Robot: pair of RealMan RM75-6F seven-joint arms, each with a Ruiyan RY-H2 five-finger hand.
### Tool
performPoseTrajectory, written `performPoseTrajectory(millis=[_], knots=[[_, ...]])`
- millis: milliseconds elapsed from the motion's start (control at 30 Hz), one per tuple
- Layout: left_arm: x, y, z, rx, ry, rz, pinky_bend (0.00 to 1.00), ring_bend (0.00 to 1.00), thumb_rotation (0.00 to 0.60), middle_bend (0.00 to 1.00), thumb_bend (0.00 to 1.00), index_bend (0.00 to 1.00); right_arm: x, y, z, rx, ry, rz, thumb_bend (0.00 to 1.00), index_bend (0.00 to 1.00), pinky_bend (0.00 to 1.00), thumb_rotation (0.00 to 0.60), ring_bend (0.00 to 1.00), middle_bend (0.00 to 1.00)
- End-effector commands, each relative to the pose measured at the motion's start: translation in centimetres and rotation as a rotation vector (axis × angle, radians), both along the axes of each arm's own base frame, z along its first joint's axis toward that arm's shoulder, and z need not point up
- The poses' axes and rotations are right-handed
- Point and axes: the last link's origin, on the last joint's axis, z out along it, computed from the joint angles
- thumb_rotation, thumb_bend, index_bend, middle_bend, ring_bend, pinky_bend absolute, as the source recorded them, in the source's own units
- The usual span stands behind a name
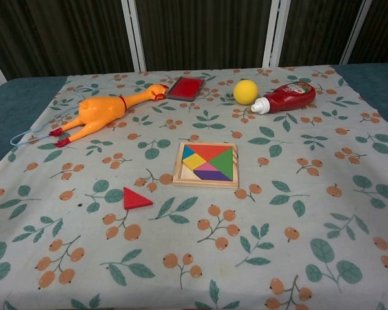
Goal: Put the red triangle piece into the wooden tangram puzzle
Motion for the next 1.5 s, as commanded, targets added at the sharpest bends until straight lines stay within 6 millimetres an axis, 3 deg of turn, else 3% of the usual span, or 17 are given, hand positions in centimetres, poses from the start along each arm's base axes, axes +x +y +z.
performPoseTrajectory(millis=[33,267,333,367,400,433,500,533,700,800,933,1300,1500], knots=[[0.0,-0.1,-0.1,-0.001,0.002,0.001,0.03,0.00,0.600,0.00,0.43,0.00,0.0,0.0,-0.1,0.003,0.000,0.002,0.25,0.00,0.00,0.600,0.00,0.00],[0.4,0.1,-1.3,-0.022,-0.013,-0.013,0.07,0.00,0.600,0.00,0.43,0.00,0.1,-0.2,-0.2,0.005,-0.001,0.002,0.25,0.00,0.00,0.600,0.00,0.00],[1.2,0.3,-2.0,-0.009,-0.031,-0.039,0.23,0.06,0.600,0.08,0.43,0.00,0.1,-0.2,-0.1,0.005,-0.004,0.000,0.25,0.00,0.00,0.600,0.00,0.00],[1.8,0.6,-2.7,0.000,-0.051,-0.066,0.41,0.17,0.600,0.20,0.43,0.00,0.1,-0.2,-0.2,0.007,-0.005,0.001,0.25,0.00,0.00,0.600,0.00,0.00],[2.3,0.8,-3.2,0.000,-0.066,-0.081,0.64,0.36,0.600,0.41,0.43,0.01,0.1,-0.3,-0.2,0.009,-0.006,0.001,0.25,0.00,0.00,0.600,0.00,0.00],[2.7,1.0,-3.9,-0.006,-0.083,-0.088,0.79,0.51,0.600,0.56,0.43,0.02,0.1,-0.3,-0.2,0.012,-0.007,0.001,0.25,0.00,0.00,0.600,0.00,0.00],[3.8,1.6,-5.4,-0.030,-0.127,-0.090,0.96,0.76,0.600,0.83,0.43,0.05,0.2,-0.4,-0.3,0.016,-0.009,0.006,0.25,0.00,0.00,0.600,0.00,0.00],[4.3,2.0,-6.1,-0.044,-0.147,-0.083,0.99,0.86,0.600,0.93,0.43,0.06,0.2,-0.4,-0.4,0.017,-0.010,0.008,0.25,0.00,0.00,0.600,0.00,0.00],[5.4,3.1,-7.7,-0.082,-0.198,-0.036,1.00,1.00,0.600,1.00,0.43,0.16,0.2,-0.4,-0.4,0.023,-0.011,0.009,0.25,0.00,0.00,0.600,0.00,0.00],[7.1,5.0,-10.1,-0.195,-0.261,0.082,1.00,1.00,0.600,1.00,0.43,0.18,0.3,-0.5,-0.5,0.030,-0.011,0.011,0.25,0.00,0.00,0.600,0.00,0.00],[9.3,7.1,-11.5,-0.230,-0.226,0.152,1.00,1.00,0.600,1.00,0.43,0.17,0.2,-0.6,-0.3,0.031,-0.015,0.004,0.25,0.00,0.00,0.600,0.00,0.00],[12.3,9.3,-15.7,-0.221,-0.149,0.209,1.00,1.00,0.600,1.00,0.43,0.28,-0.1,-0.5,0.2,0.024,-0.030,-0.001,0.25,0.00,0.00,0.600,0.00,0.00],[13.8,9.6,-17.1,-0.205,-0.130,0.185,1.00,1.00,0.600,1.00,0.43,0.25,-0.1,-0.5,0.3,0.027,-0.033,0.000,0.25,0.00,0.00,0.600,0.00,0.00]])
